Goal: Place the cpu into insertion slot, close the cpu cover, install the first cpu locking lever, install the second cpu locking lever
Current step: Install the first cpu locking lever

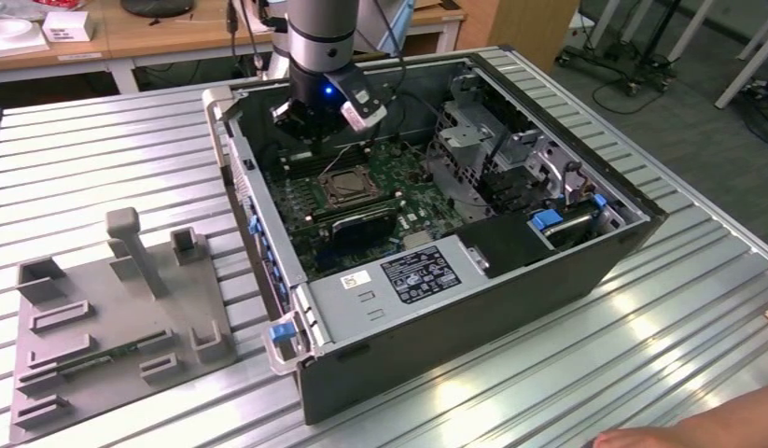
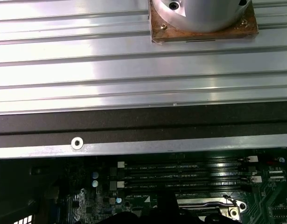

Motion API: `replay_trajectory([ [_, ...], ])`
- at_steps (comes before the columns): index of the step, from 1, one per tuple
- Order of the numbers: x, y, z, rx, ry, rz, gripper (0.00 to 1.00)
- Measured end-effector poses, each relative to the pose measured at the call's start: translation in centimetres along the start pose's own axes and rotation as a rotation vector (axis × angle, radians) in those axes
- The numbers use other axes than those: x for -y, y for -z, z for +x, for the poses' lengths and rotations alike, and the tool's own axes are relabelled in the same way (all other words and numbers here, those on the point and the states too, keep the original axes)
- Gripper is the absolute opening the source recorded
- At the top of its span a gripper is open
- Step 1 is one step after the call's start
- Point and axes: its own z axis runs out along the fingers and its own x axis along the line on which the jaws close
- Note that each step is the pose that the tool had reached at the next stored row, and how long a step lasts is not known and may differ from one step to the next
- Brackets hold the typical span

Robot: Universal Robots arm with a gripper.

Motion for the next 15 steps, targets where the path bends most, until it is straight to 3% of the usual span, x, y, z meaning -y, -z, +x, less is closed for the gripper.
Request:
replay_trajectory([
  [10, 0.00, -0.02, -0.04, 0.0002, 0.000, 0.0004, 0.10],
  [15, -0.04, -0.04, -0.70, 0.0001, 0.000, 0.0014, 0.10],
])
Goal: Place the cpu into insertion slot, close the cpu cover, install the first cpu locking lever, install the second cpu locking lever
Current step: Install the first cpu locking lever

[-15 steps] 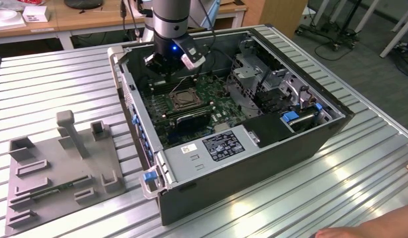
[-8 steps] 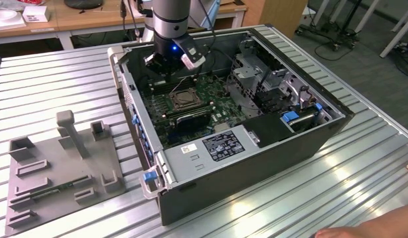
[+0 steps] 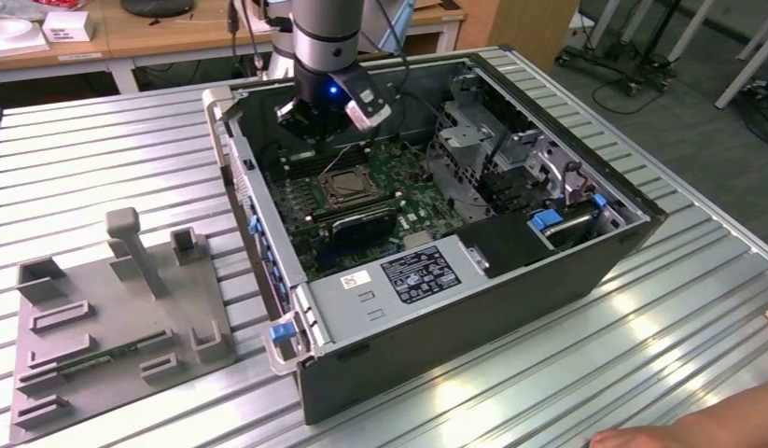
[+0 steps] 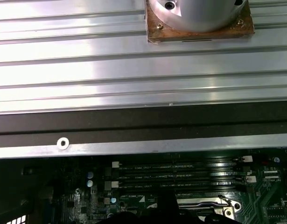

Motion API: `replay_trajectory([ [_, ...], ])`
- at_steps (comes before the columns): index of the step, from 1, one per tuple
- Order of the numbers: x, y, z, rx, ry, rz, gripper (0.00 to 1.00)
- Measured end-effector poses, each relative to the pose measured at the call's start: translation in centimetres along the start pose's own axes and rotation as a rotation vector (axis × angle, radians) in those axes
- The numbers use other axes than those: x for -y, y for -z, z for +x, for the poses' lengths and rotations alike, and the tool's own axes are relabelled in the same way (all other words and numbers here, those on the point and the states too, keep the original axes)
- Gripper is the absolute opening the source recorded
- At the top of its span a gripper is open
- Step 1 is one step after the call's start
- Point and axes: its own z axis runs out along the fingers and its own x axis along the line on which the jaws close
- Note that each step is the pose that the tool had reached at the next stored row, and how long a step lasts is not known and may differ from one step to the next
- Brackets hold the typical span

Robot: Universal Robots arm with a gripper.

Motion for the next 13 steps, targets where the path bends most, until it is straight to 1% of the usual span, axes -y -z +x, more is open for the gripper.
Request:
replay_trajectory([
  [3, -0.02, -0.05, -0.46, 0.0000, 0.000, -0.0001, 0.10],
  [7, 0.00, -0.28, -0.97, -0.0001, 0.000, -0.0003, 0.10],
  [9, 0.01, -0.31, -1.01, -0.0002, 0.000, -0.0030, 0.10],
  [13, 0.01, -0.32, -1.01, -0.0004, 0.001, -0.0040, 0.10],
])
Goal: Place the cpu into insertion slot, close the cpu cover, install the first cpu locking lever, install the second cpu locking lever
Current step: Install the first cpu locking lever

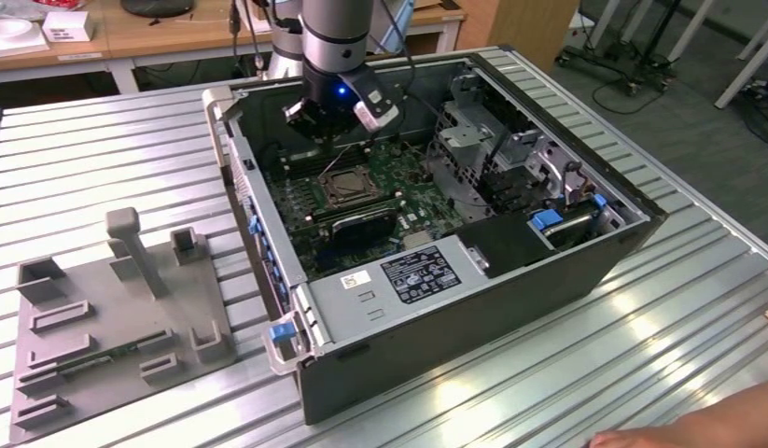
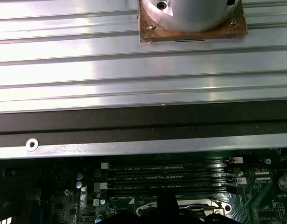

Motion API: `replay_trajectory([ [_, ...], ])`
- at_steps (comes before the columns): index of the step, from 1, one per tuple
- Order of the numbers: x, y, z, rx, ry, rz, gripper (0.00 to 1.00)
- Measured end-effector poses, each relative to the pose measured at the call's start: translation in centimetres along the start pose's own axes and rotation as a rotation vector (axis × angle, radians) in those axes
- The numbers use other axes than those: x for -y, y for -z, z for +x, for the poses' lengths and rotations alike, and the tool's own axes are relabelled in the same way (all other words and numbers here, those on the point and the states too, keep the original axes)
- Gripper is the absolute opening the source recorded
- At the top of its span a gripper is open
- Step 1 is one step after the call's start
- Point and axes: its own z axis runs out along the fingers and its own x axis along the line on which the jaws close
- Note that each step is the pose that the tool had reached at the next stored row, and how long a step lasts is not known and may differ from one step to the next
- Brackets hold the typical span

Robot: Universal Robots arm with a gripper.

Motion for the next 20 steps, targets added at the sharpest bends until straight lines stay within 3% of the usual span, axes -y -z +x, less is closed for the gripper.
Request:
replay_trajectory([
  [2, 0.01, -0.01, 0.00, 0.0008, -0.003, -0.0001, 0.10],
  [12, 0.10, -0.41, -0.01, 0.0295, -0.125, 0.0030, 0.10],
  [20, 0.12, -0.53, -0.02, 0.0311, -0.131, 0.0026, 0.10],
])
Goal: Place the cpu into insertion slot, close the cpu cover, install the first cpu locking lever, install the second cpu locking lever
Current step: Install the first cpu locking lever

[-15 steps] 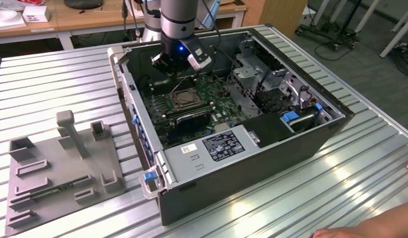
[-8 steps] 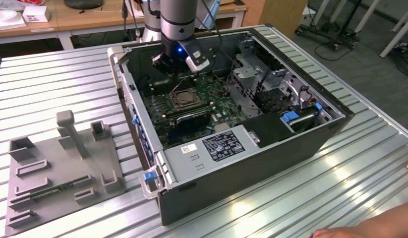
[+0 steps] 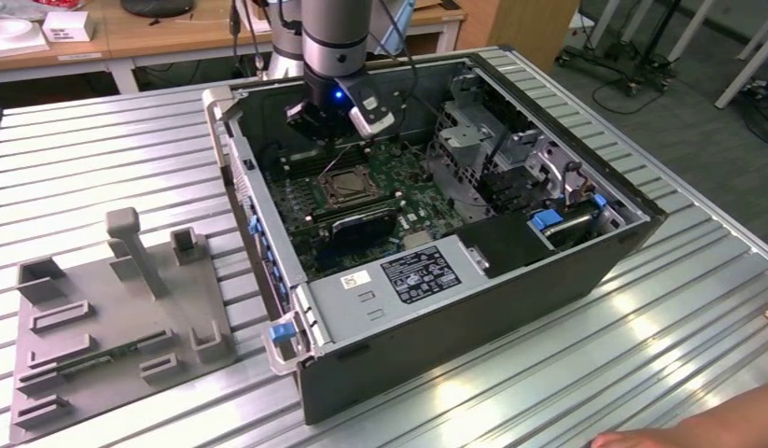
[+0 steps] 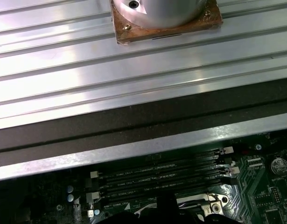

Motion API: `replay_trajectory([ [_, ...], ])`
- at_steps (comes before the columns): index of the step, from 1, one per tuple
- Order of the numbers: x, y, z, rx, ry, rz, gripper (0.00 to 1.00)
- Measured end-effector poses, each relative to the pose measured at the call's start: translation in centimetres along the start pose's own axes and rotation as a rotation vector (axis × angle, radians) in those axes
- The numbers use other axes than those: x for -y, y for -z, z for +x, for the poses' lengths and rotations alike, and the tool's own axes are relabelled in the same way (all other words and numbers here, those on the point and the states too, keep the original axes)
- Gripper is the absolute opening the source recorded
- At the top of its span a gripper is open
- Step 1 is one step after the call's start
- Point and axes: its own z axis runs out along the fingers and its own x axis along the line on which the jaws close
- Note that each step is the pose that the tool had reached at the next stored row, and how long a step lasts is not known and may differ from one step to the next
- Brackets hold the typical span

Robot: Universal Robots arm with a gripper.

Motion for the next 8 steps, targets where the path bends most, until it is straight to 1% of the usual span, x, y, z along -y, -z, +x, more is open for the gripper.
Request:
replay_trajectory([
  [5, 0.04, -0.16, -0.01, -0.0001, 0.000, 0.0001, 0.10],
  [8, 0.03, -0.23, -0.12, -0.0001, 0.000, 0.0003, 0.10],
])
